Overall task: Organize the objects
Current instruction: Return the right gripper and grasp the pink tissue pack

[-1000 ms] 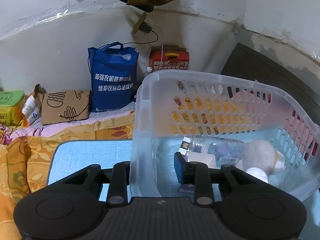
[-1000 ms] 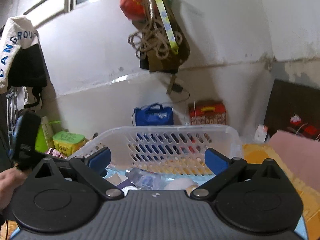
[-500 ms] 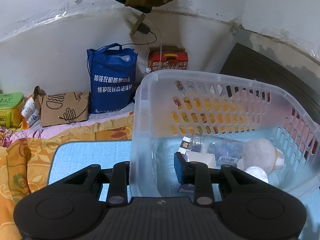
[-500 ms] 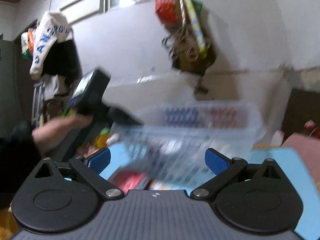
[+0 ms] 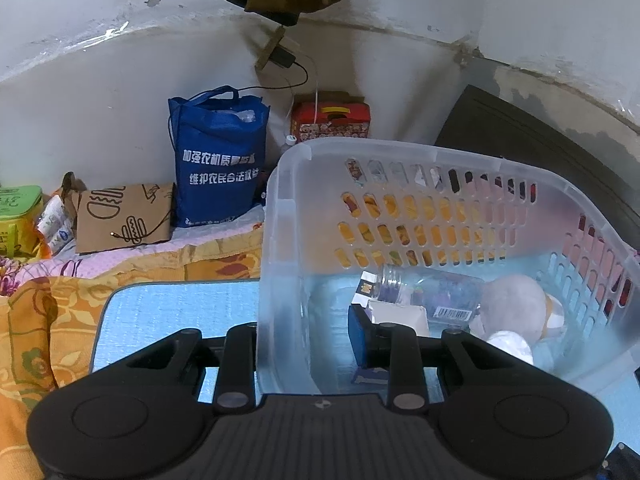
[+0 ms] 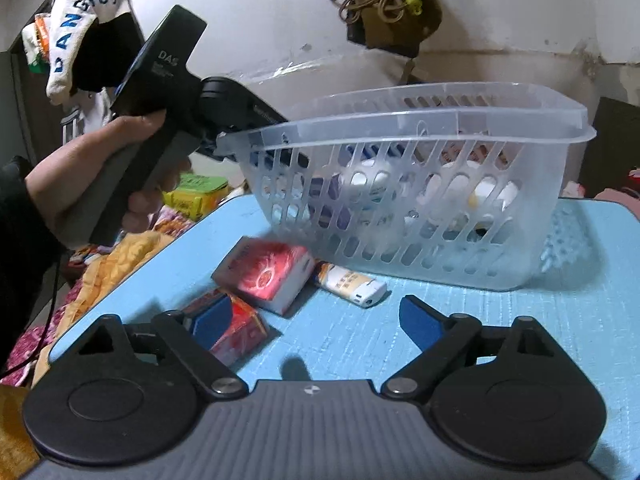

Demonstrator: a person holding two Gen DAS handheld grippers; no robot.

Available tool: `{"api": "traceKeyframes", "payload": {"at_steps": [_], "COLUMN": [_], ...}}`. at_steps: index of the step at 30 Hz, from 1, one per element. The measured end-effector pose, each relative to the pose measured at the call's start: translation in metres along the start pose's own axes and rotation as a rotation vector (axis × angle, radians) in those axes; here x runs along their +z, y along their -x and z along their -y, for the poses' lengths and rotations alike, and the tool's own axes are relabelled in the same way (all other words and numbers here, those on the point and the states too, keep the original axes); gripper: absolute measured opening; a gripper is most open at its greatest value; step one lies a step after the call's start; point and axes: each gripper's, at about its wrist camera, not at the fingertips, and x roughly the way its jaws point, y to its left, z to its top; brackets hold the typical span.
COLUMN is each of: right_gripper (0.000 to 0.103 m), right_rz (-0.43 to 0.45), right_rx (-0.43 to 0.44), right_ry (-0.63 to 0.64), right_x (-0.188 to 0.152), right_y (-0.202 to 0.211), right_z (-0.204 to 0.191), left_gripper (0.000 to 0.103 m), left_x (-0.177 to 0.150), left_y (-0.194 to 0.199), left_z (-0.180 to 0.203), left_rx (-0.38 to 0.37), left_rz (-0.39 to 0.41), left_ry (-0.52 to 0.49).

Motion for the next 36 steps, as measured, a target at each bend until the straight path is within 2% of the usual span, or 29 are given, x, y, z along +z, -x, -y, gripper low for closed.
{"api": "traceKeyframes", "payload": {"at_steps": [3, 5, 11, 15, 19, 22, 28, 36], "right_gripper": [0.085, 0.076, 0.057, 0.057, 0.060, 0.089, 0.093, 0.097], "right_rz": [0.011, 0.018, 0.000, -0.043, -0.039, -0.025, -0.063, -0.095], "right_rx": [-0.021, -0.035, -0.087, -0.115, -0.027, 0.002, -0.006, -0.095], "right_ry": [0.026, 0.037, 0.089, 0.103, 0.076, 0.076, 0.089, 0.164], "right_x": [-0.001, 0.000, 0.013, 0.020, 0.023, 0.030, 0.035, 0.029], "right_y": [-0.003, -0.008, -0.022, -0.039, -0.042, -0.047, -0.077, -0.093], "right_z": [-0.007, -0.010, -0.017, -0.010, -0.012, -0.027, -0.055, -0.075], "left_gripper": [0.034, 0.034, 0.034, 0.034, 0.034, 0.034, 0.034, 0.035], "left_x": [0.000, 0.000, -0.001, 0.000, 0.000, 0.001, 0.000, -0.002], "left_y": [0.000, -0.001, 0.000, 0.000, 0.000, -0.001, -0.002, -0.003], "left_z": [0.001, 0.002, 0.000, -0.001, -0.001, -0.001, -0.002, -0.002], "left_rx": [0.007, 0.012, 0.005, -0.002, -0.003, -0.003, -0.020, -0.028], "left_rz": [0.005, 0.008, 0.009, 0.009, 0.011, 0.010, 0.002, -0.003], "left_ry": [-0.006, -0.006, -0.008, -0.005, -0.006, -0.006, -0.005, -0.012]}}
